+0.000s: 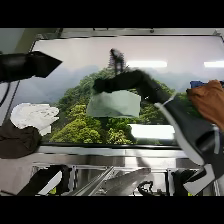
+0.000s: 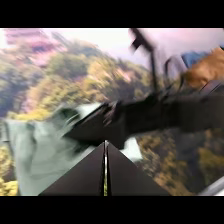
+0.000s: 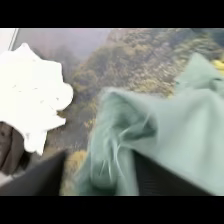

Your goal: Fold the shirts.

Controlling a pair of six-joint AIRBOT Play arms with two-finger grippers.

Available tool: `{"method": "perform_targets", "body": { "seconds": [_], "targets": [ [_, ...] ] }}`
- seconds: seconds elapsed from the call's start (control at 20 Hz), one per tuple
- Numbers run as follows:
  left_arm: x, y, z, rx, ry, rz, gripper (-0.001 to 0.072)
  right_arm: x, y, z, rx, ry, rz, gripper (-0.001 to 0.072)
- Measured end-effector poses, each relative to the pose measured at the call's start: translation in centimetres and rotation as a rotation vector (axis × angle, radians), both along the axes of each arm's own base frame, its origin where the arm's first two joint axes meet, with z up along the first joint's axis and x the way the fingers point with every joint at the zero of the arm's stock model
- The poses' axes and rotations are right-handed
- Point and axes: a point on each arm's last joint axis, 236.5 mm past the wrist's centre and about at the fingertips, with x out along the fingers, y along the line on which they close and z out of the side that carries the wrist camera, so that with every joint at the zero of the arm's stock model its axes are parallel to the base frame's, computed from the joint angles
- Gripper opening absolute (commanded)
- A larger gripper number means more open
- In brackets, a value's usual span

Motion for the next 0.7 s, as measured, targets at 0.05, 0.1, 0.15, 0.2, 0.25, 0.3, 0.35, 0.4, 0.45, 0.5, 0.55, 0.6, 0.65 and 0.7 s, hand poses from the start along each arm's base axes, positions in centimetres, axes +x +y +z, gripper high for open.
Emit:
{"method": "perform_targets", "body": {
  "seconds": [0.05,0.1,0.15,0.2,0.25,0.3,0.35,0.4,0.45,0.5,0.55,0.6,0.65,0.7],
  "targets": [
    [-0.6,1.4,0.3,0.005,-0.026,0.039,0.0015,0.0,1.3,-1.8,0.000,0.006,-0.019,0.0505],
    [-1.1,2.4,0.2,0.010,-0.041,0.069,0.0015,0.2,1.9,-3.1,-0.001,0.012,-0.038,0.0505],
    [-1.5,3.3,0.1,0.016,-0.051,0.098,0.0015,0.6,1.8,-3.8,-0.003,0.019,-0.054,0.0505],
    [-1.8,4.0,-0.2,0.021,-0.055,0.120,0.0015,1.3,1.0,-3.9,-0.010,0.025,-0.067,0.0506],
    [-1.9,4.6,-0.6,0.025,-0.054,0.136,0.0015,2.2,-0.7,-3.5,-0.027,0.028,-0.076,0.0509],
    [-2.0,4.9,-1.1,0.026,-0.047,0.145,0.0015,3.3,-2.9,-2.8,-0.045,0.027,-0.089,0.0547],
    [-1.9,5.0,-1.4,0.023,-0.038,0.147,0.0015,4.5,-5.9,-1.7,-0.071,0.026,-0.107,0.0693],
    [-1.7,4.9,-1.7,0.015,-0.031,0.141,0.0015,5.5,-9.2,-0.8,-0.108,0.031,-0.128,0.0707],
    [-1.6,4.6,-2.0,-0.002,-0.018,0.127,0.0015,6.2,-13.0,-0.4,-0.158,0.050,-0.156,0.0706],
    [-1.3,4.2,-2.2,-0.024,-0.006,0.110,0.0015,6.6,-16.5,-0.5,-0.210,0.080,-0.186,0.0707],
    [-1.0,3.9,-2.5,-0.042,0.007,0.098,0.0015,6.6,-20.3,-1.1,-0.266,0.127,-0.220,0.0707],
    [-0.7,3.5,-2.7,-0.064,0.022,0.084,0.0015,6.2,-23.2,-2.3,-0.310,0.185,-0.243,0.0706],
    [-0.4,3.1,-3.0,-0.085,0.036,0.072,0.0015,5.3,-25.4,-3.8,-0.339,0.254,-0.256,0.0707],
    [-0.1,2.8,-3.1,-0.104,0.048,0.060,0.0016,4.5,-26.7,-5.2,-0.348,0.314,-0.262,0.0707]
  ]
}}
